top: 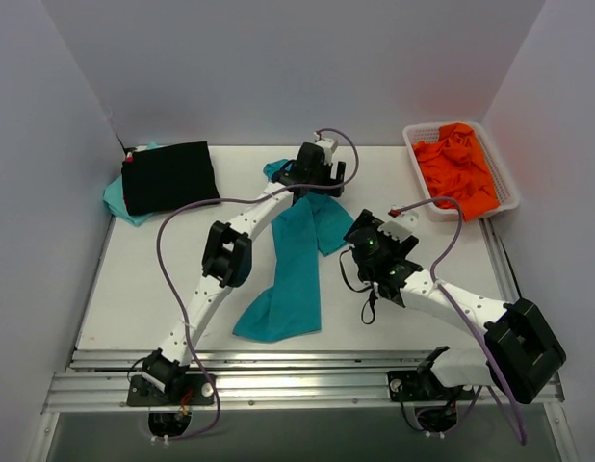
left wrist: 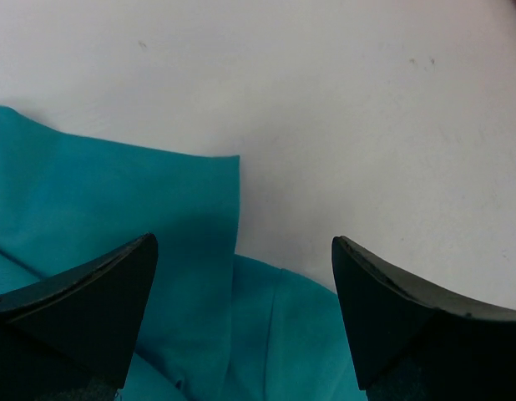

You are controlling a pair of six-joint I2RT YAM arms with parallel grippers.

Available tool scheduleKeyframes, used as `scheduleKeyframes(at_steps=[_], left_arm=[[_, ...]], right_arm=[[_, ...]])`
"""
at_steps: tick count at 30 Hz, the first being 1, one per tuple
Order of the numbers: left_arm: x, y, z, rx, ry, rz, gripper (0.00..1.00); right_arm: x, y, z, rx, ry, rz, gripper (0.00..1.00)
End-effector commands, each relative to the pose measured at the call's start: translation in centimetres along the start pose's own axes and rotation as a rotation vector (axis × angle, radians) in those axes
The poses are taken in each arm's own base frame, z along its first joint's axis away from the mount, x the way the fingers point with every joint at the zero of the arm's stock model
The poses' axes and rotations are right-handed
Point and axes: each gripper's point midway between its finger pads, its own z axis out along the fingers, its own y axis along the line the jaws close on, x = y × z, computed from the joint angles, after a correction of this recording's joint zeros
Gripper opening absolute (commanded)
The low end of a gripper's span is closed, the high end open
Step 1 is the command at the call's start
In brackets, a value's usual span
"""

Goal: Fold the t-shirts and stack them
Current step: Flatten the tshirt out

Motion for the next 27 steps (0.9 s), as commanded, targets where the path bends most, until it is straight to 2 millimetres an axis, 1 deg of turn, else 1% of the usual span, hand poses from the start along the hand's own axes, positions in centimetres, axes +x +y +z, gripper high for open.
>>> scheduleKeyframes(at_steps=[1,5,8,10,13,14,15,16,17,18,19,20,21,24,26,27], left_arm=[[-1.5,-0.5,-0.1,0.026,-0.046,-0.039,0.94],[-0.8,-1.6,0.3,0.032,-0.034,-0.027,0.94],[-0.4,-1.8,0.4,0.004,-0.030,-0.030,0.94],[-0.5,-1.7,0.4,-0.035,-0.039,-0.031,0.94],[-0.4,-1.1,0.7,-0.085,-0.055,-0.058,0.94],[-0.8,-1.1,0.6,-0.089,-0.067,-0.065,0.94],[-0.7,-1.0,0.6,-0.095,-0.061,-0.079,0.94],[0.1,-0.7,1.1,-0.105,-0.047,-0.084,0.94],[-0.6,-0.9,0.9,-0.099,-0.063,-0.089,0.94],[0.1,-0.7,1.0,-0.113,-0.041,-0.102,0.96],[0.8,-0.3,1.3,-0.138,-0.031,-0.108,0.99],[1.1,0.0,1.3,-0.154,-0.024,-0.117,1.00],[1.8,0.4,1.3,-0.171,-0.003,-0.135,0.93],[2.3,2.2,0.7,-0.224,0.027,-0.147,0.93],[2.2,3.9,0.4,-0.272,0.031,-0.121,0.93],[2.4,4.3,0.4,-0.278,0.038,-0.114,0.93]], right_arm=[[-2.2,-0.5,-0.1,0.025,-0.066,0.057,1.00],[-1.9,-0.6,0.1,0.027,-0.056,0.055,1.00],[-1.9,-0.4,0.1,0.023,-0.054,0.059,1.00],[-1.9,-0.3,0.1,0.016,-0.051,0.062,1.00],[-2.0,-0.2,-0.1,0.006,-0.049,0.067,1.00],[-2.2,-0.2,-0.2,0.004,-0.050,0.070,1.00],[-2.3,-0.3,-0.3,0.004,-0.052,0.073,1.00],[-2.4,-0.4,-0.3,0.005,-0.053,0.073,1.00],[-2.7,-0.4,-0.5,0.001,-0.057,0.082,1.00],[-2.8,-0.3,-0.6,-0.004,-0.056,0.085,1.00],[-2.9,-0.3,-0.7,-0.010,-0.052,0.088,1.00],[-3.2,-0.2,-0.9,-0.021,-0.054,0.102,1.00],[-3.2,-0.1,-1.0,-0.029,-0.051,0.105,1.00],[-3.6,0.4,-1.6,-0.066,-0.036,0.128,1.00],[-4.0,0.9,-2.1,-0.108,-0.020,0.152,1.00],[-4.0,0.9,-2.4,-0.118,-0.014,0.158,1.00]])
